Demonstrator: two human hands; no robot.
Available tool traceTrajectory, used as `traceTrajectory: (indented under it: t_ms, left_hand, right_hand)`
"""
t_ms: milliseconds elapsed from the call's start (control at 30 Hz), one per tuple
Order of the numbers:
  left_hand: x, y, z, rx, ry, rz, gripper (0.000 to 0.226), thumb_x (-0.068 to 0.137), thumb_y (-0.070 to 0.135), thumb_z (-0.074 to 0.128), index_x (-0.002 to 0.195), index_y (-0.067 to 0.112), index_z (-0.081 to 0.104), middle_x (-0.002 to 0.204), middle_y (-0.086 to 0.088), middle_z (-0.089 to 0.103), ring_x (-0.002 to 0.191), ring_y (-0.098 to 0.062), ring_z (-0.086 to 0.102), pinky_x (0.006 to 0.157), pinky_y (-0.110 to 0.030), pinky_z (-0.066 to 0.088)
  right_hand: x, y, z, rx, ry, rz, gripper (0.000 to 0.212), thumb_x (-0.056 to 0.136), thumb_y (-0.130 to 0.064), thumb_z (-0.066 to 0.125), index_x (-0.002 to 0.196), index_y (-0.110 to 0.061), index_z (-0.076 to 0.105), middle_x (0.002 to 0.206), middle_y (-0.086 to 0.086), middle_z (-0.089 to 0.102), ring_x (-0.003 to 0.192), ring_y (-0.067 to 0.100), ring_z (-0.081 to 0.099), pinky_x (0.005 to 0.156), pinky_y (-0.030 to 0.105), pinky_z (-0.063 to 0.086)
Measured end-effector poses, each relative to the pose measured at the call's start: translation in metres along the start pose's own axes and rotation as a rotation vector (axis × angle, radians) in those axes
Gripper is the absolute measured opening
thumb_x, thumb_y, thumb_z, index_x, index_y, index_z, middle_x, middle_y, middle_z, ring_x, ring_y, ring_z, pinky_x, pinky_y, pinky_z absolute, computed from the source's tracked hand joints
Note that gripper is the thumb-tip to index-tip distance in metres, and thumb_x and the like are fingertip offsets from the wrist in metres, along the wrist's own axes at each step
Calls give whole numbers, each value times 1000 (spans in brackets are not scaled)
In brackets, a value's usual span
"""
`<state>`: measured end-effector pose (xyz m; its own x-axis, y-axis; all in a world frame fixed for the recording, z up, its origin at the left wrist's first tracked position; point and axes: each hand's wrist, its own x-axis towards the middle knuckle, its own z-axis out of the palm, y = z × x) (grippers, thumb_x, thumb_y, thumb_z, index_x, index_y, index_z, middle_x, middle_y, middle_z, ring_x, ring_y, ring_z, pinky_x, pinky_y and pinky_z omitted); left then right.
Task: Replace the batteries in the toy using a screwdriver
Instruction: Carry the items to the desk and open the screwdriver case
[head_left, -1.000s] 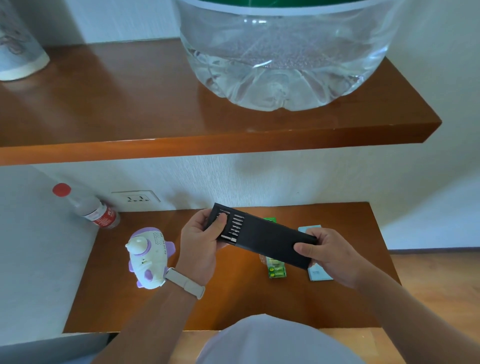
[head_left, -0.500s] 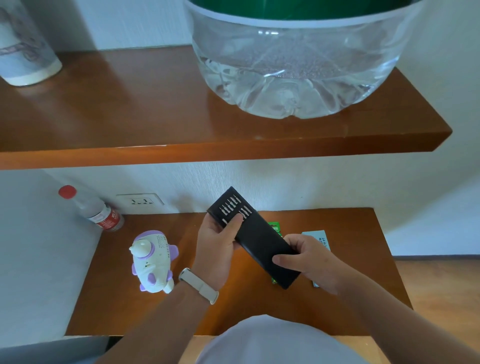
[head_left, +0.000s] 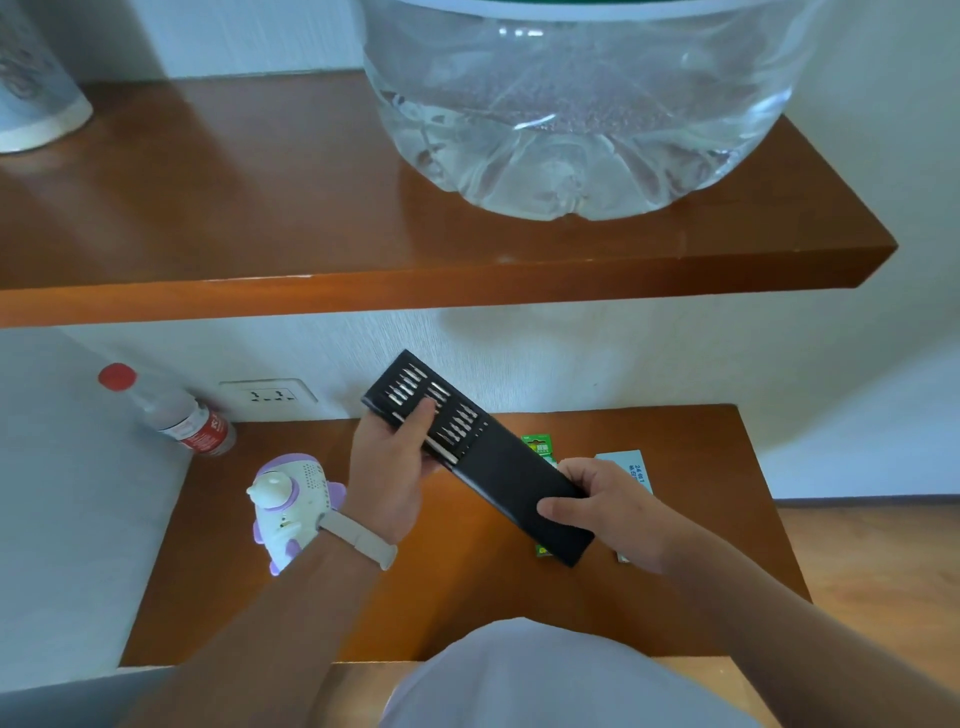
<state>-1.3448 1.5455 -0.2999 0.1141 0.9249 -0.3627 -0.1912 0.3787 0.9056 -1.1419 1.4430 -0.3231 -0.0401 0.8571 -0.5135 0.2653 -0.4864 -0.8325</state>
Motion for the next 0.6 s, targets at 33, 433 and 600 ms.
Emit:
traceTrajectory:
  t_ms: [33, 433, 600]
  left_hand:
    - [4, 3, -4, -6, 2, 2, 25, 99, 10, 58, 123, 8, 55, 112, -11, 72, 103, -27, 72, 76, -39, 61]
    - [-11, -16, -5, 24, -120, -41, 38, 92, 8, 66, 126, 14, 51, 108, -3, 73, 105, -23, 72, 78, -35, 61]
    - [-21, -34, 2, 44, -145, -40, 43, 92, 4, 67, 127, 22, 49, 102, 2, 72, 102, -19, 72, 75, -33, 60]
  right_hand:
    - [-2, 3, -2, 0, -11, 16, 17, 91, -35, 68, 102, -22, 65, 96, -3, 72, 97, 20, 69, 93, 46, 56]
    - [3, -8, 6, -41, -104, 3, 13, 93, -32, 66, 98, -23, 58, 98, -5, 70, 93, 16, 70, 90, 40, 58]
    - [10, -14, 13, 5, -74, -1, 19, 92, -35, 66, 104, -22, 59, 98, -4, 72, 92, 17, 71, 91, 44, 58]
